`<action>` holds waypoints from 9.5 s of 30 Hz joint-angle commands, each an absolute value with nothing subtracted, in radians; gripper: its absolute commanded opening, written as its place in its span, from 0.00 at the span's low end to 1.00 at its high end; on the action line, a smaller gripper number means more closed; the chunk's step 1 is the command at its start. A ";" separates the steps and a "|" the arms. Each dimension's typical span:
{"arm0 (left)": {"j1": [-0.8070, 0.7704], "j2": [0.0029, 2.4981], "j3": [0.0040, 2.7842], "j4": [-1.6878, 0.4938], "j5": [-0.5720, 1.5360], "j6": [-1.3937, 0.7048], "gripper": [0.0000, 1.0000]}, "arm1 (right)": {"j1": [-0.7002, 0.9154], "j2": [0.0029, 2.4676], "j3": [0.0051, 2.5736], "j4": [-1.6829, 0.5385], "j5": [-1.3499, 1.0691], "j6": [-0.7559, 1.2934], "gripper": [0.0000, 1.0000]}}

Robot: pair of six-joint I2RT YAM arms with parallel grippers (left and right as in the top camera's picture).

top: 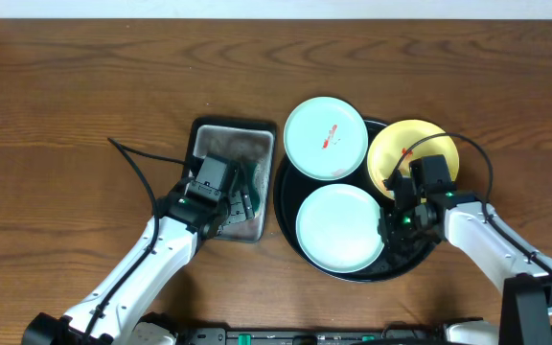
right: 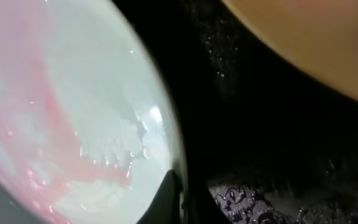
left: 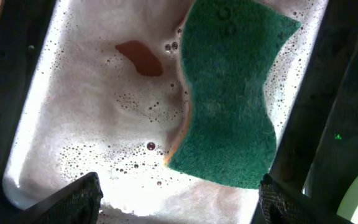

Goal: Clean dirty plates on tray and stack at the side

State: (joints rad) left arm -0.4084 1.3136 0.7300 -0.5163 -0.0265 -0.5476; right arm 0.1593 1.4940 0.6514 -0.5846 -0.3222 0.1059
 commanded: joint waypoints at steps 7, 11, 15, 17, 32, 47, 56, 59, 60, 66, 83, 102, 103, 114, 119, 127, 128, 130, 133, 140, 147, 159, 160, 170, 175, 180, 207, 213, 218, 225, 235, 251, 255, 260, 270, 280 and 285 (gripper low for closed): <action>-0.405 1.320 0.736 -0.519 -0.034 -0.562 0.82 | 0.159 1.415 0.689 -0.685 -0.316 0.081 0.01; -0.405 1.320 0.736 -0.519 -0.034 -0.562 0.82 | 0.159 1.308 0.733 -0.720 -0.215 0.082 0.01; -0.405 1.320 0.736 -0.519 -0.034 -0.562 0.81 | 0.159 1.195 0.741 -0.714 -0.082 0.101 0.01; -0.405 1.320 0.736 -0.519 -0.034 -0.563 0.82 | 0.162 1.151 0.741 -0.715 -0.022 0.101 0.01; -0.405 1.320 0.736 -0.519 -0.034 -0.562 0.82 | 0.501 1.049 0.755 -0.684 0.544 0.141 0.01; -0.405 1.320 0.736 -0.519 -0.035 -0.562 0.82 | 0.944 1.068 0.793 -0.588 0.945 -0.212 0.01; -0.405 1.320 0.736 -0.519 -0.035 -0.562 0.82 | 1.041 1.103 0.793 -0.510 1.182 -0.426 0.01; -0.405 1.320 0.736 -0.519 -0.035 -0.562 0.82 | 1.055 1.106 0.793 -0.480 1.208 -0.452 0.01; -0.405 1.320 0.736 -0.519 -0.035 -0.563 0.82 | 1.056 1.106 0.793 -0.473 1.208 -0.453 0.01; -0.405 1.320 0.736 -0.519 -0.035 -0.562 0.82 | 1.056 1.106 0.793 -0.459 1.208 -0.454 0.01; -0.405 1.320 0.736 -0.519 -0.035 -0.562 0.82 | 0.628 1.106 0.790 -0.475 0.592 0.192 0.01; -0.405 1.320 0.736 -0.519 -0.035 -0.562 0.82 | -0.466 1.126 0.789 -0.538 -0.016 0.626 0.01; -0.405 1.320 0.736 -0.519 -0.035 -0.562 0.82 | -0.505 1.135 0.789 -0.553 -0.016 0.646 0.01; -0.405 1.320 0.736 -0.519 -0.035 -0.562 0.82 | -0.673 1.316 0.789 -0.554 0.101 0.656 0.01; -0.405 1.320 0.736 -0.519 -0.035 -0.562 0.82 | -0.672 1.407 0.789 -0.482 0.057 0.629 0.01; -0.405 1.320 0.736 -0.515 -0.035 -0.562 0.82 | -0.656 1.443 0.789 -0.307 -0.337 0.413 0.61; -0.405 1.320 0.736 -0.515 -0.035 -0.562 0.82 | -0.646 1.443 0.789 -0.288 -0.393 0.386 0.61; -0.405 1.320 0.736 -0.516 -0.035 -0.562 0.82 | -0.613 1.443 0.789 -0.242 -0.501 0.316 0.62; -0.405 1.320 0.736 -0.516 -0.035 -0.562 0.82 | -0.537 1.443 0.789 -0.224 -0.572 0.191 0.66; -0.405 1.320 0.736 -0.516 -0.035 -0.562 0.82 | -0.339 1.518 0.789 -0.222 -0.398 0.047 0.64; -0.405 1.320 0.736 -0.523 -0.035 -0.562 0.82 | -0.300 1.619 0.789 -0.189 -0.337 0.047 0.49; -0.405 1.320 0.736 -0.522 -0.035 -0.562 0.82 | -0.300 1.546 0.789 -0.236 -0.368 0.055 0.01; -0.405 1.320 0.736 -0.522 -0.035 -0.562 0.82 | -0.300 1.520 0.789 -0.254 -0.374 0.055 0.01; -0.405 1.320 0.736 -0.467 -0.035 -0.558 0.83 | -0.197 1.364 0.789 -0.553 -0.414 0.043 0.01; -0.405 1.340 0.736 -0.409 -0.037 -0.525 0.83 | -0.116 1.416 0.780 -0.592 -0.414 0.019 0.01; -0.405 1.425 0.736 -0.332 -0.038 -0.524 0.82 | -0.065 1.460 0.767 -0.592 -0.408 0.021 0.01; -0.405 1.523 0.765 -0.269 -0.038 -0.315 0.71 | -0.051 1.519 0.764 -0.591 -0.367 0.020 0.01; -0.405 1.525 0.756 -0.283 -0.029 -0.361 0.75 | -0.051 1.519 0.764 -0.587 -0.367 0.020 0.01; -0.405 1.544 0.756 -0.279 -0.027 -0.361 0.68 | -0.051 1.519 0.764 -0.588 -0.367 0.020 0.01; -0.405 1.611 0.756 -0.278 -0.027 -0.360 0.13 | -0.051 1.519 0.764 -0.588 -0.367 0.020 0.01; -0.404 1.523 0.765 -0.279 -0.027 -0.360 0.22 | -0.051 1.519 0.764 -0.588 -0.367 0.020 0.01; -0.405 1.543 0.744 -0.286 -0.015 -0.379 0.51 | -0.051 1.519 0.764 -0.587 -0.367 0.020 0.01; -0.405 1.604 0.744 -0.265 0.022 -0.379 0.39 | -0.051 1.519 0.764 -0.587 -0.367 0.020 0.01; -0.405 1.649 0.744 -0.268 0.022 -0.379 0.15 | -0.051 1.519 0.764 -0.587 -0.367 0.020 0.01; -0.404 1.483 0.745 -0.312 0.022 -0.379 0.07 | -0.051 1.519 0.764 -0.587 -0.366 0.012 0.01; -0.340 1.240 0.745 -0.355 0.203 -0.323 0.07 | -0.051 1.519 0.764 -0.587 -0.366 -0.003 0.01; -0.218 1.167 0.745 -0.353 0.470 -0.322 0.07 | -0.051 1.519 0.764 -0.587 -0.366 -0.009 0.01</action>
State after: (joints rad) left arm -0.2878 1.2140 0.7486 -0.3561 0.2501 -0.3389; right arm -0.0605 1.5120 0.7692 -0.5873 -0.3649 0.0101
